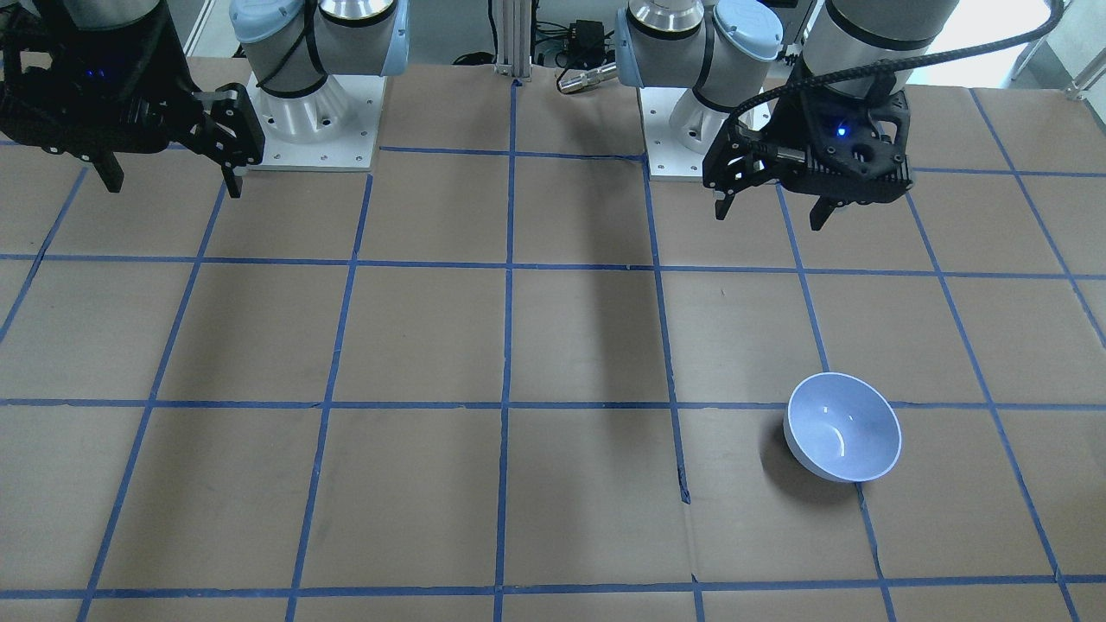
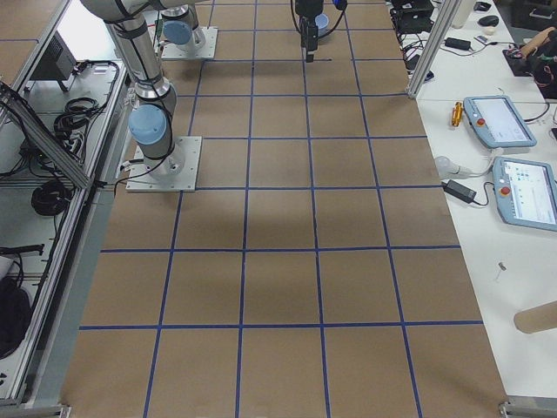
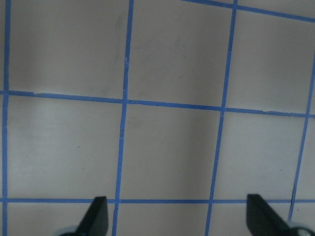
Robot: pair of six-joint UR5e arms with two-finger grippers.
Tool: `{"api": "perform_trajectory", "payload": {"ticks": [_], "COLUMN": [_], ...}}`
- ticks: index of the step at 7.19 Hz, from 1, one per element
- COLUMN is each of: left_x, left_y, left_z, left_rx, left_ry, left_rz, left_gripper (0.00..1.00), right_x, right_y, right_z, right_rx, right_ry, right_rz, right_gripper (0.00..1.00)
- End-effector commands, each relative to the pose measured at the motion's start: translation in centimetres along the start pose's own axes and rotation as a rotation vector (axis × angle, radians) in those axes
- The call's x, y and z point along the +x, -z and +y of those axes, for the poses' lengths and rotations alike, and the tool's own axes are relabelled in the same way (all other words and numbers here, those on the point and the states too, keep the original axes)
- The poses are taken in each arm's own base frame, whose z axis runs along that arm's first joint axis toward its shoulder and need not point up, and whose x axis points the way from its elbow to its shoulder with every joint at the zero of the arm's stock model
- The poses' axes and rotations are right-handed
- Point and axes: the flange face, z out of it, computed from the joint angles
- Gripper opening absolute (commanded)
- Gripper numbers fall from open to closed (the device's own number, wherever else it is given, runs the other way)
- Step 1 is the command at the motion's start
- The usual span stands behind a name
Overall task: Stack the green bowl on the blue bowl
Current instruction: 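Move the left gripper past the blue bowl toward the pale green bowl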
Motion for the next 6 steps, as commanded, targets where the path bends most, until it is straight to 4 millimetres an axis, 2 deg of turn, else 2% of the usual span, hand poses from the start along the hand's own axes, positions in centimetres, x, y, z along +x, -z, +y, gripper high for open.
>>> {"api": "perform_trajectory", "payload": {"ticks": [1, 3, 5, 6], "left_x": [0.0, 0.0, -1.4, -4.9], "left_y": [0.6, 0.6, 0.7, 0.5], "left_z": [0.2, 0.3, 0.3, 0.1], "left_rx": [0.012, 0.011, 0.01, -0.003], "left_ry": [0.0, 0.0, -0.022, -0.086], "left_rz": [-0.007, -0.004, -0.009, -0.057], "left_gripper": [1.0, 1.0, 1.0, 1.0], "right_x": [0.0, 0.0, 0.0, 0.0], "right_y": [0.0, 0.0, 0.0, 0.0], "right_z": [0.0, 0.0, 0.0, 0.0], "right_rx": [0.0, 0.0, 0.0, 0.0], "right_ry": [0.0, 0.0, 0.0, 0.0], "right_rz": [0.0, 0.0, 0.0, 0.0], "right_gripper": [1.0, 1.0, 1.0, 1.0]}}
